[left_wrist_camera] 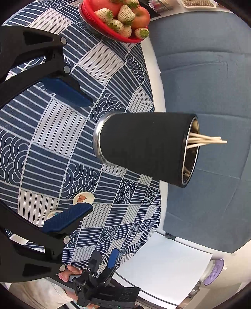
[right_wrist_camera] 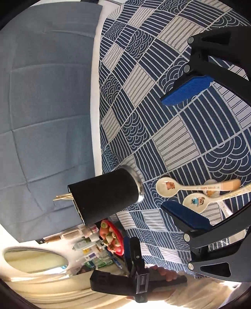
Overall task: Organize utensils
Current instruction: 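Move both open tools to the spoons on the cloth, then close the left tool on a white spoon bowl while the right tool grasps a yellow-handled spoon, then lift both spoons and carry them over the black holder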
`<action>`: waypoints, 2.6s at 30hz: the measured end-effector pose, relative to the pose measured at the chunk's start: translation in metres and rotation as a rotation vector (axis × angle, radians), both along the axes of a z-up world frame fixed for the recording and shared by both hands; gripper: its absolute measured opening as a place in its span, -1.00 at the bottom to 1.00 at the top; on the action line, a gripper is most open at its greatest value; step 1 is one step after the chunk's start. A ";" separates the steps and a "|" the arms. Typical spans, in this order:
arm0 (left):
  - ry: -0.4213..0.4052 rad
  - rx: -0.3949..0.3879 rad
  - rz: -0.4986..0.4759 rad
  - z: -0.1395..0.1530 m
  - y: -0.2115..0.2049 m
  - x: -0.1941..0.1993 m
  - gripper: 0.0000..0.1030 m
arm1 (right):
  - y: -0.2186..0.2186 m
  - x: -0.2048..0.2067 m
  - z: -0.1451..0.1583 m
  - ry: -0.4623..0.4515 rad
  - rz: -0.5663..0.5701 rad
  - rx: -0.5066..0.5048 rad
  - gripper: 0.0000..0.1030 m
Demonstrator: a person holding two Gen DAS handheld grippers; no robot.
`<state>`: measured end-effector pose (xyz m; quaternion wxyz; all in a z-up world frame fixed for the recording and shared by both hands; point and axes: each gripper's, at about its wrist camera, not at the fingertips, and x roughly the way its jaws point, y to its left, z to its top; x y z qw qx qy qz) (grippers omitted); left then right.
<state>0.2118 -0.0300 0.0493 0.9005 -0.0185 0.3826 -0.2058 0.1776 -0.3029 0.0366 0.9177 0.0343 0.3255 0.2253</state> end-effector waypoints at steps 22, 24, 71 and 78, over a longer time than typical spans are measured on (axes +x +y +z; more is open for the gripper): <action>0.136 0.170 -0.255 -0.052 -0.095 0.038 0.54 | 0.023 -0.032 -0.035 0.165 0.120 -0.146 0.80; 0.156 0.173 -0.286 -0.057 -0.100 0.040 0.21 | 0.028 -0.035 -0.038 0.176 0.137 -0.156 0.79; -0.176 0.144 -0.170 0.121 -0.043 -0.005 -0.89 | 0.108 -0.006 0.078 0.002 0.298 -0.234 -0.80; -0.251 0.151 -0.109 0.160 -0.014 -0.014 -0.89 | 0.135 0.002 0.111 -0.087 0.337 -0.209 -0.79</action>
